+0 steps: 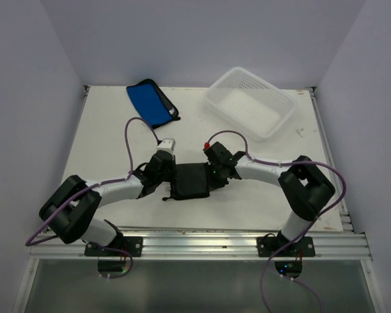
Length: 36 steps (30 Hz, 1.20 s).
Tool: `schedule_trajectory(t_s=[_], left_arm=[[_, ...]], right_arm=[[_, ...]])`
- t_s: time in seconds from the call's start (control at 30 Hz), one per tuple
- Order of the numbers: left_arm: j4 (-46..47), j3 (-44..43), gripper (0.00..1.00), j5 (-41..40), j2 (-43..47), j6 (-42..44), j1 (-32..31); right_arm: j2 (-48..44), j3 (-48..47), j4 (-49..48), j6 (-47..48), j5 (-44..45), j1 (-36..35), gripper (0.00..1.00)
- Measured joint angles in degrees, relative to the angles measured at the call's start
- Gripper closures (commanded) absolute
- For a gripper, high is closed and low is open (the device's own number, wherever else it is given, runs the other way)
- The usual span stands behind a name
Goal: Roll the towels
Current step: Fold the towel
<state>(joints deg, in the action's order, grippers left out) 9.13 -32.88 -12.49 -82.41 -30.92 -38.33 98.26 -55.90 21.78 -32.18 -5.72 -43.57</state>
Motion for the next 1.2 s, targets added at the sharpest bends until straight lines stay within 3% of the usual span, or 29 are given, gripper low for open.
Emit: schedule_trajectory(t_s=[0.23, 0.47, 0.57, 0.93, 1.2], left_arm=[[-1.1, -0.2, 1.00, -0.5, -0.1, 0.0, 0.0], [-5.3, -2.5, 0.74, -1.7, 3.3, 0.6, 0.0], [-6.0, -4.3, 0.69, -1.6, 5.1, 0.5, 0.0], [-6.5, -8.9, 0.67, 2.4, 3.7, 0.0, 0.0], [-5.5, -8.5, 0.67, 4.8, 1.2, 0.0, 0.0]], right_arm=[[-0.2, -1.3, 2.2, 0.2, 0.8, 0.0, 0.71], [-8.2, -1.6, 4.9, -0.2, 3.3, 0.0, 0.62], [-12.0, -1.4, 4.3, -1.6, 3.5, 0.0, 0.60], [-14.1, 12.3, -7.1, -14.3, 1.9, 0.0, 0.56], [-12.9, 14.7, -12.7, -18.8, 2.0, 0.0, 0.48]])
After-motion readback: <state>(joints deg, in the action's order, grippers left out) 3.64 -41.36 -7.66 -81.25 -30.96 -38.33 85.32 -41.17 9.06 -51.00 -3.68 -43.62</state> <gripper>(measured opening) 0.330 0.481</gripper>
